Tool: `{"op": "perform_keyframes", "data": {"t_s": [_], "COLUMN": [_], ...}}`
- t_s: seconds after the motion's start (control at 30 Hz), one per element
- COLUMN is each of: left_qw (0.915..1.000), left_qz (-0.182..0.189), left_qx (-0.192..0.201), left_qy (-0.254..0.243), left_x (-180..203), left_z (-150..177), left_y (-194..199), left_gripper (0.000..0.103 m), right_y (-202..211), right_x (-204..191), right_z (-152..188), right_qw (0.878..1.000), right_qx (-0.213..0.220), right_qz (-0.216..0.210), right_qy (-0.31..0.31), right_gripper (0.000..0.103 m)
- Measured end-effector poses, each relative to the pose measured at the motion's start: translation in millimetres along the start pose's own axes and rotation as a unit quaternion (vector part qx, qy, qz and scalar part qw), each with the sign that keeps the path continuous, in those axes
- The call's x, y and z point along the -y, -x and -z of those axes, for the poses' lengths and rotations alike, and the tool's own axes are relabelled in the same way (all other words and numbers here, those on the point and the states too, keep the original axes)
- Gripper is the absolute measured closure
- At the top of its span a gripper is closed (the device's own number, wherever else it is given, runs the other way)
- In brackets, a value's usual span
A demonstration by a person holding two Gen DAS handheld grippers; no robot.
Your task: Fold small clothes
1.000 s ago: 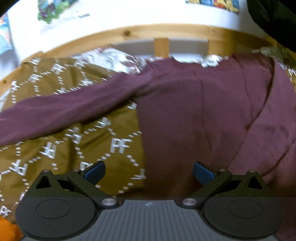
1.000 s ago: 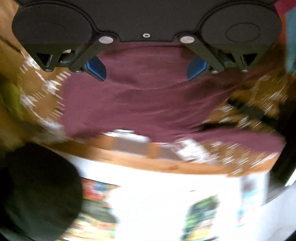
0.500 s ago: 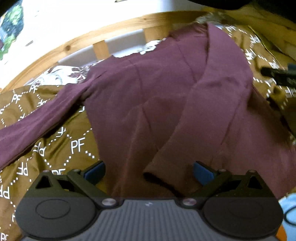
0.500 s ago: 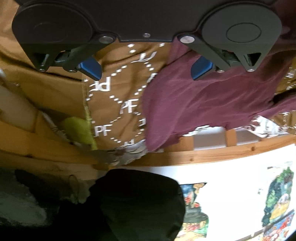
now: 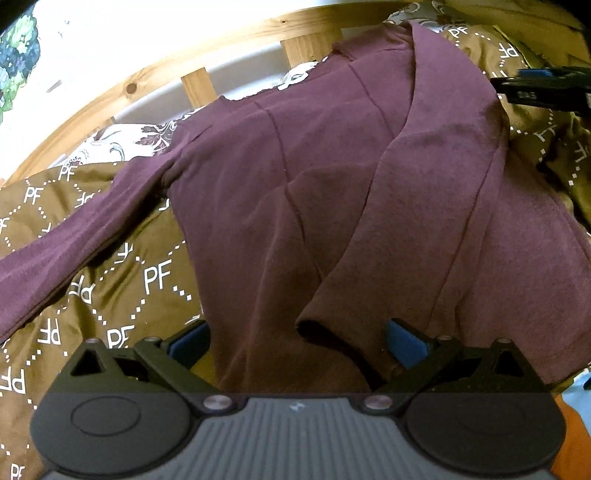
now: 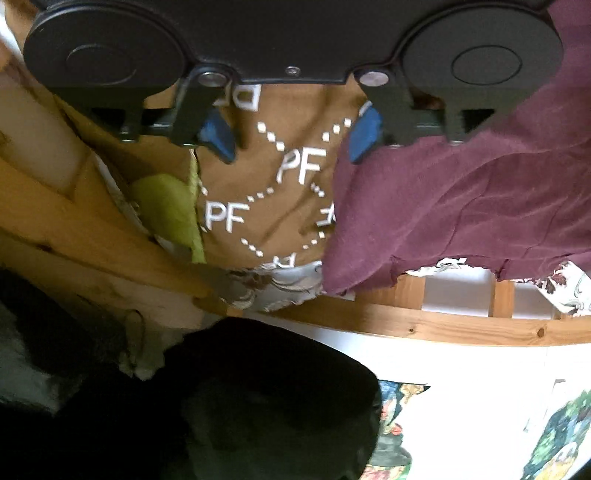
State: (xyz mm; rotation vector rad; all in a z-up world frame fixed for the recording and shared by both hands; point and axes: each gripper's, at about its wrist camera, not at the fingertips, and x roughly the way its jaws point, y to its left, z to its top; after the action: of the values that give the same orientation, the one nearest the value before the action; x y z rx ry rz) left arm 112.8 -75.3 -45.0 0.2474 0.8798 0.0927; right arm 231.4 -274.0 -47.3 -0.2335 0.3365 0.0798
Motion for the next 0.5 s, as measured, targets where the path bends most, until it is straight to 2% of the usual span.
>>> {"op": "perform_keyframes", "data": {"t_s": [0.03,0.1,0.13,0.33,0.5], "left_qw": [1.0000,1.0000,1.0000,0.9999,0.9999], "left_qz": [-0.001,-0.003,-0.005,-0.008,-0.009], "left_qx": [0.000,0.000,0.000,0.000,0.001], "left_qy": [-0.001,-0.003,-0.005,-0.008,-0.012], "left_x": [0,2,2,5,5], "left_z": [0,-1,-1,-1,0], "left_y": [0,0,0,-1,-1], "left_gripper": [0.001,0.001,0.001,0.001,0.001], "right_y": [-4,-13,-14,-9,-17], "right_x": [-2,-6,-7,18,25], "right_z": [-1,-2,-3,-7,-8], "right_qw": [1.000,1.000,0.999,0.991,0.980], "right_qx": [-0.002,-0.011,-0.010,0.011,0.011], "right_qz": [-0.005,-0.020,-0.026,-0.089,-0.139], "right_qy": [0.006,0.019,0.017,-0.095,-0.141], "right_gripper": [0.054,0.055,0.059,0.059,0.060]}}
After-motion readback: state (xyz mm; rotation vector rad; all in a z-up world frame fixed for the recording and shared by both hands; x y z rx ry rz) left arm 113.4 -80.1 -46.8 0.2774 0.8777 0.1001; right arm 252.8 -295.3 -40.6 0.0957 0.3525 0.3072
